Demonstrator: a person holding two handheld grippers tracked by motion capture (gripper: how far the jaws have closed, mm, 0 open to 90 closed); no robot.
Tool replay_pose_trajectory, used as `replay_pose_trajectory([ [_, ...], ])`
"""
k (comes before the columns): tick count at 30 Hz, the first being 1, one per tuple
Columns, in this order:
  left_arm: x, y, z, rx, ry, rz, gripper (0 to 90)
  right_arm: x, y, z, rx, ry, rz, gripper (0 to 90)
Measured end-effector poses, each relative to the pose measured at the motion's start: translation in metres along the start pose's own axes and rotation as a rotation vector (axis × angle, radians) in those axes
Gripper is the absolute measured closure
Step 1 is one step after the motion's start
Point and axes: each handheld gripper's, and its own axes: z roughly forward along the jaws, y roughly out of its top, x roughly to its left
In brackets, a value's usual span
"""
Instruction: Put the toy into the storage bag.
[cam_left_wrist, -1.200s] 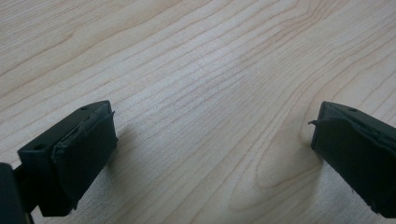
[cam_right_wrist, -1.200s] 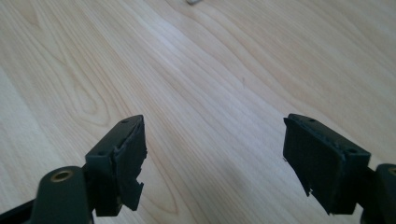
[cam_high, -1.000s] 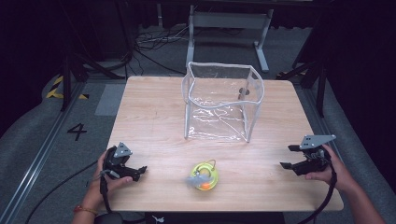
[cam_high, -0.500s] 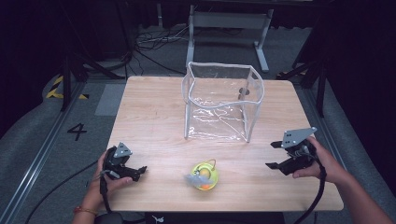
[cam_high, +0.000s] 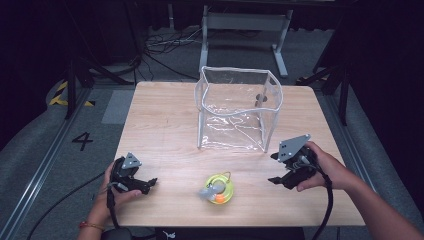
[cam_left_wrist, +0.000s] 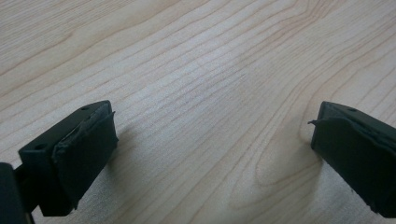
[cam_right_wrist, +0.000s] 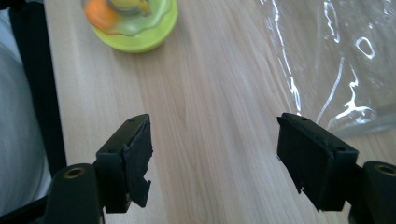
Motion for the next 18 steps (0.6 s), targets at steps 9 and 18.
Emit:
replay_pose_trajectory([
  [9,0.000,0.000,0.000,0.000,0.000,0.000,0.6,0.008,0.040,0.001,0.034,0.047,-0.102,29.3],
  [18,0.000,0.000,0.000,0.000,0.001,0.001,0.6,0.015,0.075,0.001,0.065,0.055,-0.182,34.5],
])
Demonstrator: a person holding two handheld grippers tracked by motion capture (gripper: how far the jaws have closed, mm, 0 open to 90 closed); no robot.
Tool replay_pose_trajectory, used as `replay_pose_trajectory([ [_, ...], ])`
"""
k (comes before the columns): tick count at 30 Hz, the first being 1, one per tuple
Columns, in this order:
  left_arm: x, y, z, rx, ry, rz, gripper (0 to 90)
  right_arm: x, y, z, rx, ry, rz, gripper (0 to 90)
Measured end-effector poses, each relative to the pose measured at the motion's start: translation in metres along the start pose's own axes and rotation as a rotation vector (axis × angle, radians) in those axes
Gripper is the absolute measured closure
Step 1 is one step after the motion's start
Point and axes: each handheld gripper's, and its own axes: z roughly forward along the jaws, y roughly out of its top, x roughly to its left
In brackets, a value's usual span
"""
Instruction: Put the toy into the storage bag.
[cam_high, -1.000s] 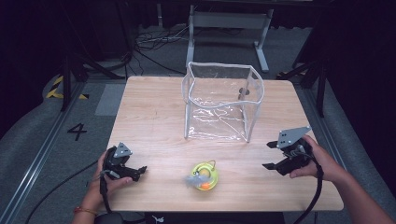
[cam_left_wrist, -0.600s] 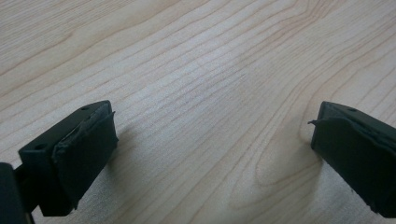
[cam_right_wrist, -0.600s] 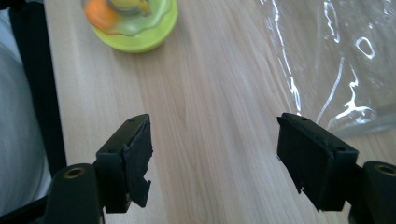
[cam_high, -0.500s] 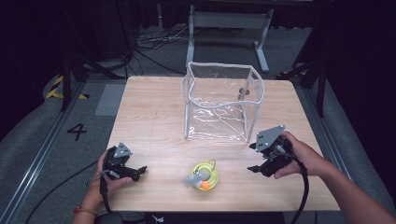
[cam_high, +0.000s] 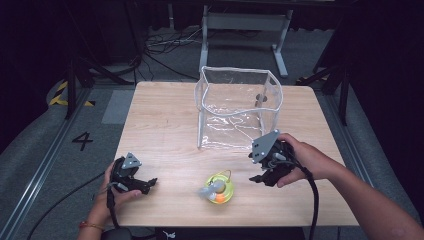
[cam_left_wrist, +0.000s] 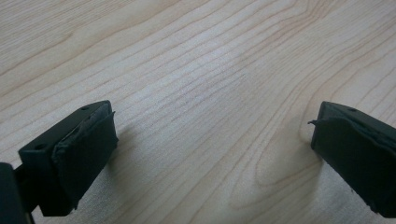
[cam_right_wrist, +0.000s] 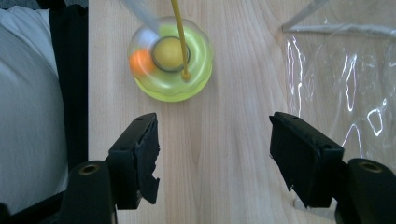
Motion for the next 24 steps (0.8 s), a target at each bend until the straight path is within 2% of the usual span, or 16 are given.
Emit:
replay_pose_trajectory([
  [10,0.000,0.000,0.000,-0.001,0.001,0.000,0.7,0.001,0.036,0.010,0.053,0.022,-0.066,43.2],
  [20,0.000,0.000,0.000,0.000,0.001,-0.003,0.9,-0.004,0.056,0.014,0.055,0.048,-0.083,56.3],
  [24,0.000,0.000,0.000,0.000,0.001,-0.003,0.9,-0.003,0.061,0.016,0.075,0.066,-0.099,60.4],
])
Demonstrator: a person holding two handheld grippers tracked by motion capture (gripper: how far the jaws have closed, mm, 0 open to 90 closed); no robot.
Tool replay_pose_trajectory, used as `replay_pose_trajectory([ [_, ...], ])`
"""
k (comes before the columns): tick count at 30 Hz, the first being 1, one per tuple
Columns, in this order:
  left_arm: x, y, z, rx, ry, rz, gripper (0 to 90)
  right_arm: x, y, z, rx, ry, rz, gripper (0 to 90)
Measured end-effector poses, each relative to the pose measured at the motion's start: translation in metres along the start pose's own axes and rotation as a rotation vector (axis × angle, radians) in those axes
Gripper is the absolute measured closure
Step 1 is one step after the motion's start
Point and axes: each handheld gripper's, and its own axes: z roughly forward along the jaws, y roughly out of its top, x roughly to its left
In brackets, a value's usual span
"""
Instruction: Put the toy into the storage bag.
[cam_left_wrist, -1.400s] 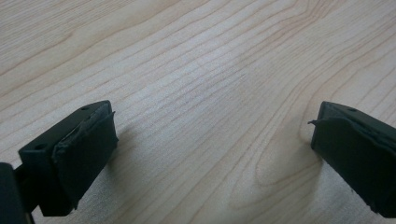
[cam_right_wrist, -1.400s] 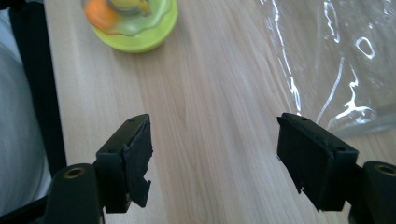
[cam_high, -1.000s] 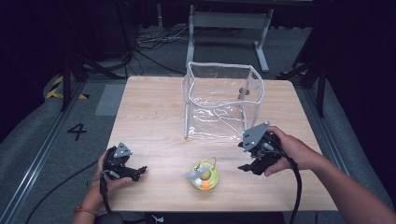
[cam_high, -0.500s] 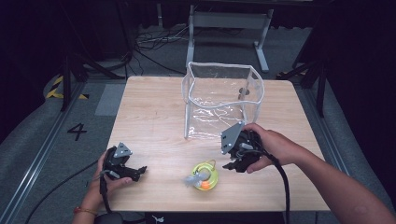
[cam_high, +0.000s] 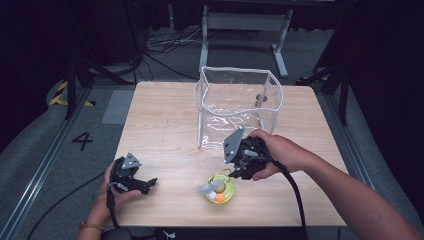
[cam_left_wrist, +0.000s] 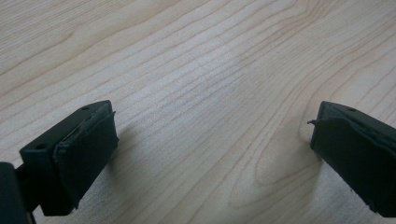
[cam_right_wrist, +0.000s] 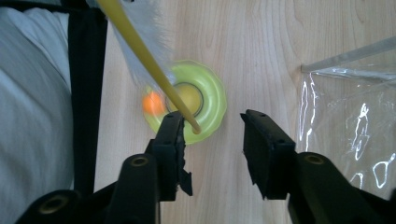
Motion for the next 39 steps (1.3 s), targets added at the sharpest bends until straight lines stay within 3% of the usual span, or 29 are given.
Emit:
replay_pose_trajectory([
  [6,0.000,0.000,0.000,0.000,0.000,0.000,0.9,-0.002,0.005,0.004,0.014,-0.002,-0.002,70.2],
  [12,0.000,0.000,0.000,0.000,0.000,0.000,0.9,-0.002,0.010,0.006,0.020,0.018,-0.009,88.0],
  [26,0.000,0.000,0.000,0.000,0.000,0.000,0.9,-0.005,0.003,-0.003,0.044,0.008,0.003,88.7],
  [39,0.000,0.000,0.000,0.000,0.000,0.000,0.9,-0.006,-0.020,-0.037,0.027,-0.025,0.050,88.7],
])
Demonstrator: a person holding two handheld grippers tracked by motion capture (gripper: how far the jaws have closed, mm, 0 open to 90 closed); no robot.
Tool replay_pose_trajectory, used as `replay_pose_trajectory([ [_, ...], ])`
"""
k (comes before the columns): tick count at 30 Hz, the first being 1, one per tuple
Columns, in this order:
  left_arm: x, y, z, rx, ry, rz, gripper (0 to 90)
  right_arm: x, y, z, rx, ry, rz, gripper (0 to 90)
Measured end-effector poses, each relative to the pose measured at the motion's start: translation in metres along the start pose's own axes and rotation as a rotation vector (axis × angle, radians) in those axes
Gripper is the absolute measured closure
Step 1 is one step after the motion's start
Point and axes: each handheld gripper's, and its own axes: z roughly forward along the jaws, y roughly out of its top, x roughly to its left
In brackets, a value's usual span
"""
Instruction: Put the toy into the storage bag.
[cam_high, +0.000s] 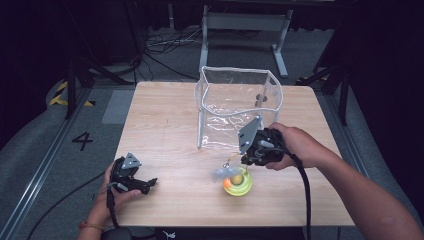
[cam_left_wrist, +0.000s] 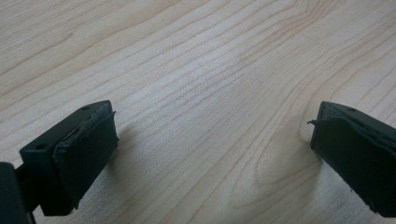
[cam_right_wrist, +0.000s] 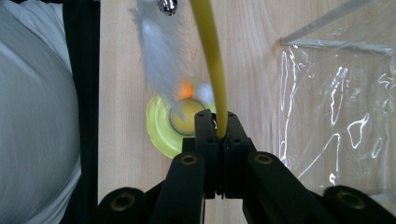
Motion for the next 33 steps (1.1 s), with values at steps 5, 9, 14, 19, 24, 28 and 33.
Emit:
replay_pose_trajectory([
  [5,0.000,0.000,0.000,0.000,0.000,0.000,0.9,-0.003,-0.011,-0.016,-0.001,-0.028,0.026,88.7],
  [9,0.000,0.000,0.000,0.000,0.000,0.000,0.9,-0.005,-0.021,-0.031,-0.018,-0.054,0.058,88.7],
  [14,0.000,0.000,0.000,-0.003,0.003,0.003,1.0,-0.007,-0.032,-0.053,-0.023,-0.087,0.083,88.7],
  [19,0.000,0.000,0.000,0.000,-0.001,0.005,1.0,-0.011,-0.038,-0.075,-0.024,-0.129,0.116,88.7],
  [24,0.000,0.000,0.000,0.000,-0.001,0.005,1.0,-0.017,-0.043,-0.101,-0.031,-0.175,0.144,88.7],
  [28,0.000,0.000,0.000,0.000,-0.001,0.005,1.0,-0.020,-0.047,-0.119,-0.051,-0.204,0.162,88.7],
  [33,0.000,0.000,0.000,-0.002,-0.003,0.000,1.3,-0.033,-0.050,-0.137,-0.058,-0.224,0.194,88.6],
])
